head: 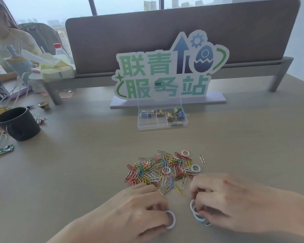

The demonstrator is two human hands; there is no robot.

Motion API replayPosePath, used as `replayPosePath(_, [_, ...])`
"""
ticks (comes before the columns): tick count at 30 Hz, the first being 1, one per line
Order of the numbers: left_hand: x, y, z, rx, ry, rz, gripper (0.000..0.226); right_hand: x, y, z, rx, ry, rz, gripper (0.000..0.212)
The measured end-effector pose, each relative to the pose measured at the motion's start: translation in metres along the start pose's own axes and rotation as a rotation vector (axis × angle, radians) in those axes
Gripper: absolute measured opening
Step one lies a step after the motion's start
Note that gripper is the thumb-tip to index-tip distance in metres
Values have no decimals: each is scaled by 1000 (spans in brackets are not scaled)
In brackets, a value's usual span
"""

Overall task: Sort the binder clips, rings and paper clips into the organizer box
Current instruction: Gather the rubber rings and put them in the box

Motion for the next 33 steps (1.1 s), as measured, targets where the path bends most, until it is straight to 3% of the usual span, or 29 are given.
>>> replayPosePath(14, [5, 3, 2, -2, -111, -11, 13, -4, -15, -3, 59, 55, -62, 26])
replayPosePath(18, [6, 5, 2, -12, -147, -61, 6, 0, -19, -3, 52, -6, -93, 15])
replayPosePath(26, [1, 11, 4, -35, -116, -159, 5, 2, -16, 1, 34, -29, -49, 15])
replayPosePath(33, [-23, 44, 27, -186, -163, -206, 5, -13, -37, 15, 45, -161, 9, 11])
Point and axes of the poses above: each hand's wrist, its own z-axis towards the middle knuckle, its own x-axis out of the palm, y = z × x, the point moved 1 cm from there along z, towards the middle knuckle, and after that the axes turned 15 degrees about -x, right-handed, at the moved point
